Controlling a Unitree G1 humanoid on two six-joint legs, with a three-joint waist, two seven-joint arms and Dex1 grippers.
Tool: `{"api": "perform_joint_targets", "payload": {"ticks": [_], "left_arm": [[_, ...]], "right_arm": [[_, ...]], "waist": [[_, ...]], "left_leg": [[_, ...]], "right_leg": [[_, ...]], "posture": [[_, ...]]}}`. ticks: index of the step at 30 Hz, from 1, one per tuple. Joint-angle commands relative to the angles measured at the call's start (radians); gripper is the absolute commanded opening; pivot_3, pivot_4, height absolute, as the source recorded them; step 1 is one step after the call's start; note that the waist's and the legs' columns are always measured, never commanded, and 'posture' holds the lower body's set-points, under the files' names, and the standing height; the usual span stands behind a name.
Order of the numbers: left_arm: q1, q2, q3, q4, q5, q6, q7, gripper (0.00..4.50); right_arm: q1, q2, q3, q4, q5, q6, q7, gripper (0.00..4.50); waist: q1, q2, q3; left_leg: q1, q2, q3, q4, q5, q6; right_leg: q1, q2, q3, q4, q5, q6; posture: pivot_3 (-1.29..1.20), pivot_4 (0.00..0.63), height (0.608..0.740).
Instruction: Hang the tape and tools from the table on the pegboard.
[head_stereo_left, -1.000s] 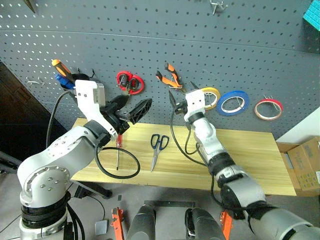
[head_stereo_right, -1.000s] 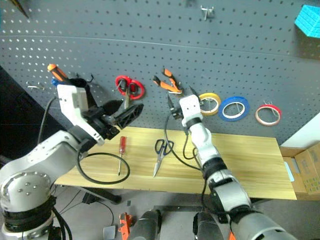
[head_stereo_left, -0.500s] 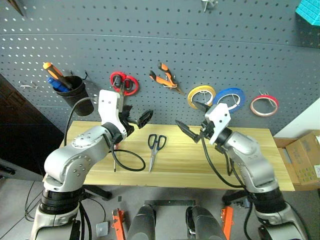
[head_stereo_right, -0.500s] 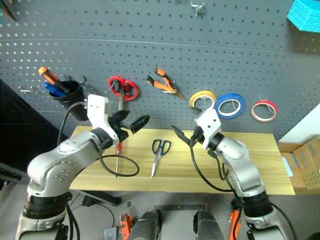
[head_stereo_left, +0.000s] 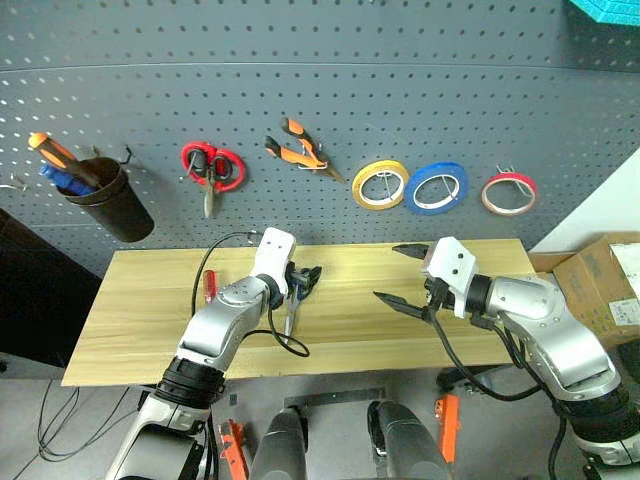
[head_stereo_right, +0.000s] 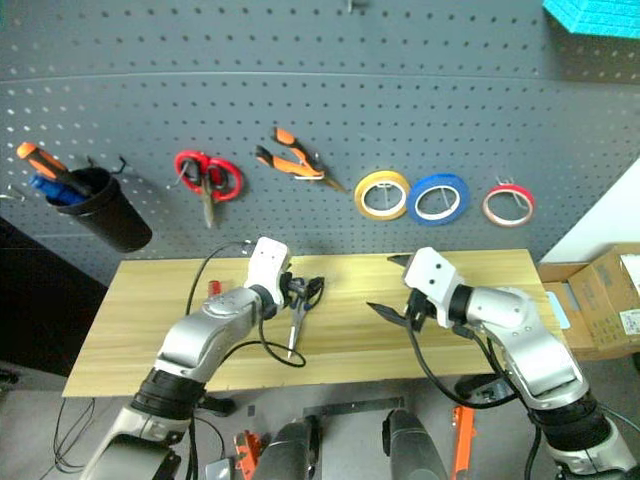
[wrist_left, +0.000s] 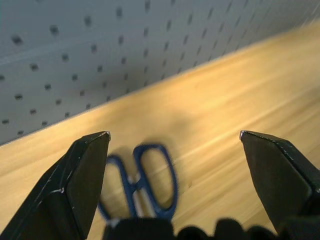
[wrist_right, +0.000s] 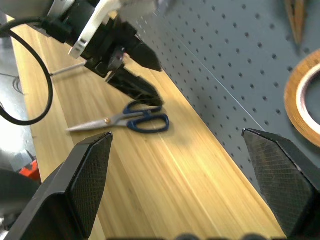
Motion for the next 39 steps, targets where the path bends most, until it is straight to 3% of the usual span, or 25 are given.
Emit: {"api": "perform_joint_targets", "payload": {"ticks": [1, 15, 28, 39], "left_arm": [[-0.002, -0.016, 0.020, 0.031, 0.057, 0.012, 0.015, 4.50], [0.040, -0.142, 0.114, 0.108, 0.111, 0.139, 0.060, 4.50], [0.141, -0.153, 0.151, -0.019, 0.132, 0.312, 0.086, 4.50], [0.131, -0.148, 0.147, -0.031, 0.148, 0.357, 0.067, 4.50]], "right_arm": [[-0.034, -0.006, -0.024, -0.068, 0.040, 0.042, 0.015, 4.47], [-0.135, 0.001, -0.014, -0.091, 0.148, 0.088, 0.091, 4.47], [-0.135, -0.031, -0.023, -0.111, 0.216, 0.130, 0.143, 4.47], [-0.141, -0.030, -0.023, -0.100, 0.216, 0.130, 0.133, 4.47]], "waist": [[-0.003, 0.000, 0.003], [-0.015, -0.002, 0.017], [-0.016, -0.002, 0.029], [-0.016, -0.001, 0.043]], "left_leg": [[0.000, 0.000, 0.000, 0.000, 0.000, 0.000], [-0.001, 0.000, 0.000, 0.001, 0.000, 0.000], [0.000, 0.000, 0.000, 0.001, 0.000, 0.000], [0.001, 0.000, 0.001, 0.001, 0.000, 0.000]], "right_leg": [[0.000, 0.000, 0.000, 0.000, 0.000, 0.000], [0.000, 0.000, 0.000, 0.000, 0.001, 0.003], [0.000, 0.000, 0.001, 0.001, 0.001, 0.003], [0.000, 0.000, 0.001, 0.001, 0.000, 0.003]], "posture": [[-0.07, 0.250, 0.740], [-0.08, 0.265, 0.740], [-0.07, 0.309, 0.740], [-0.08, 0.317, 0.740]]}}
